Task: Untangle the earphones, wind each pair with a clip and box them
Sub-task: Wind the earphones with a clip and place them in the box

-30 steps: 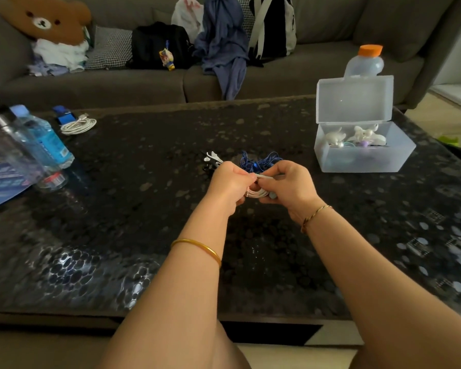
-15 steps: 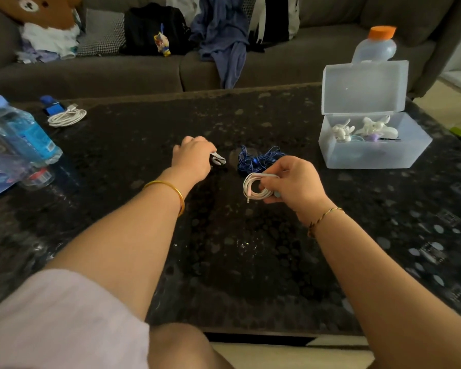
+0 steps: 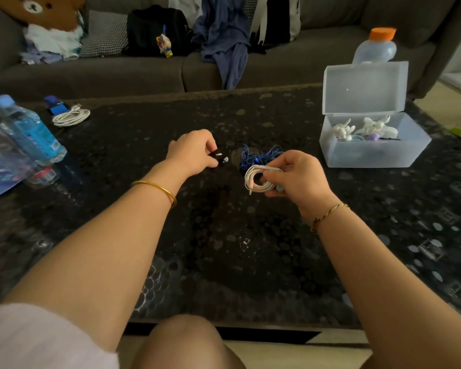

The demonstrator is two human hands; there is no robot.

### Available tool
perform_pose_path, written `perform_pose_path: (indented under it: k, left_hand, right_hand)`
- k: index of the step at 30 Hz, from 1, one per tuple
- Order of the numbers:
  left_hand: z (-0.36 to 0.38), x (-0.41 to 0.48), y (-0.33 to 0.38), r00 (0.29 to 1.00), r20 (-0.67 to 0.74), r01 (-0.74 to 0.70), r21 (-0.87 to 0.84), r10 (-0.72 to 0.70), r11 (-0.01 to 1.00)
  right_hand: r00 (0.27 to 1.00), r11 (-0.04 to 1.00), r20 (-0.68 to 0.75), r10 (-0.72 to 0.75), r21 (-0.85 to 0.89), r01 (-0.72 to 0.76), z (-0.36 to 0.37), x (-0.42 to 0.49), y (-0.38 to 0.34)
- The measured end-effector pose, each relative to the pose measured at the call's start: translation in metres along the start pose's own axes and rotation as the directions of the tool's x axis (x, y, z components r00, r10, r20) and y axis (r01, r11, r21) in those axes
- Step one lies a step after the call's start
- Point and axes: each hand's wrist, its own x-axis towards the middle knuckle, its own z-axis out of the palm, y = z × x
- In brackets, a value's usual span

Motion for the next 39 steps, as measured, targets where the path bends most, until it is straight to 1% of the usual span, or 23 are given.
perform_pose_path:
  k: [2,3,4,5,7,8,10,12,14,15,16,18,21,24,26,28,29,31,33,36,39]
  left_hand:
    - [-0.012,-0.013,0.014,0.994,0.103,0.047,-0.259,-0.020,0.965]
    - [-0.013,-0.020,0.021,0.988,0.149,0.083,-0.386,-0.026,0.919]
    - [-0.014,-0.028,0.030,0.982,0.182,0.134,-0.513,-0.045,0.848]
    - [-0.011,-0.034,0.038,0.974,0.211,0.197,-0.626,-0.080,0.754]
    - [-0.003,-0.048,0.055,0.959,0.246,0.283,-0.781,-0.142,0.556]
    - [0.000,-0.055,0.064,0.953,0.262,0.304,-0.825,-0.155,0.476]
    - [0.008,-0.068,0.082,0.948,0.293,0.318,-0.893,-0.125,0.318]
    - [0.013,-0.077,0.096,0.938,0.343,0.346,-0.933,-0.049,0.102]
    - [0.014,-0.084,0.110,0.922,0.386,0.387,-0.911,0.036,-0.139]
    - [0.013,-0.085,0.114,0.914,0.403,0.403,-0.890,0.046,-0.215]
    - [0.013,-0.086,0.118,0.908,0.417,0.412,-0.872,0.039,-0.263]
    - [0.015,-0.084,0.126,0.913,0.407,0.395,-0.874,0.017,-0.282]
    - [0.022,-0.079,0.135,0.918,0.395,0.389,-0.880,0.035,-0.272]
    - [0.025,-0.071,0.141,0.916,0.396,0.394,-0.868,0.058,-0.302]
    - [0.025,-0.069,0.142,0.916,0.394,0.396,-0.862,0.075,-0.315]
    - [0.027,-0.067,0.144,0.918,0.388,0.396,-0.867,0.089,-0.302]
    - [0.028,-0.065,0.144,0.922,0.375,0.387,-0.881,0.100,-0.272]
    - [0.031,-0.063,0.144,0.931,0.340,0.358,-0.921,0.130,-0.152]
    - [0.031,-0.064,0.144,0.935,0.333,0.341,-0.938,0.125,-0.056]
    - [0.031,-0.066,0.143,0.935,0.336,0.340,-0.941,0.114,-0.010]
    - [0.029,-0.068,0.143,0.952,0.289,0.283,-0.956,0.103,0.075]
  right_hand:
    - [1.000,0.997,-0.030,-0.003,0.075,0.006,-0.006,-0.005,-0.005]
    - [0.999,0.994,-0.045,0.000,0.112,0.005,-0.008,-0.007,-0.007]
    - [0.998,0.987,-0.059,-0.001,0.159,0.010,-0.012,-0.010,-0.010]
    - [0.998,0.976,-0.065,0.001,0.220,0.013,-0.014,-0.014,-0.012]
    - [0.997,0.936,-0.078,0.011,0.352,0.017,-0.022,-0.022,-0.015]
    - [0.996,0.910,-0.082,0.026,0.414,0.010,-0.027,-0.026,-0.016]
    - [0.995,0.856,-0.078,0.060,0.517,-0.011,-0.040,-0.033,-0.016]
    - [0.992,0.808,-0.063,0.109,0.587,-0.052,-0.051,-0.034,-0.014]
    - [0.986,0.762,-0.052,0.158,0.642,-0.088,-0.062,-0.034,-0.010]
    - [0.983,0.738,-0.045,0.180,0.667,-0.105,-0.065,-0.031,-0.008]
    - [0.979,0.714,-0.040,0.198,0.691,-0.116,-0.067,-0.029,-0.006]
    - [0.976,0.667,-0.024,0.217,0.734,-0.130,-0.071,-0.024,-0.003]
    - [0.973,0.605,0.009,0.230,0.782,-0.150,-0.078,-0.019,-0.002]
    - [0.942,0.493,0.016,0.335,0.850,-0.189,-0.084,-0.014,-0.001]
    - [0.921,0.402,0.076,0.381,0.884,-0.239,-0.082,-0.012,-0.002]
    - [0.906,0.352,0.146,0.396,0.888,-0.297,-0.078,-0.008,-0.002]
    - [0.898,0.338,0.179,0.402,0.882,-0.328,-0.076,-0.006,-0.002]
    - [0.883,0.312,0.233,0.407,0.874,-0.374,-0.074,-0.004,0.000]
    - [0.885,0.286,0.249,0.393,0.882,-0.375,-0.074,-0.003,0.000]
    - [0.924,0.213,0.226,0.309,0.930,-0.299,-0.075,-0.002,-0.001]
    - [0.944,0.217,0.192,0.267,0.943,-0.253,-0.074,-0.004,-0.004]
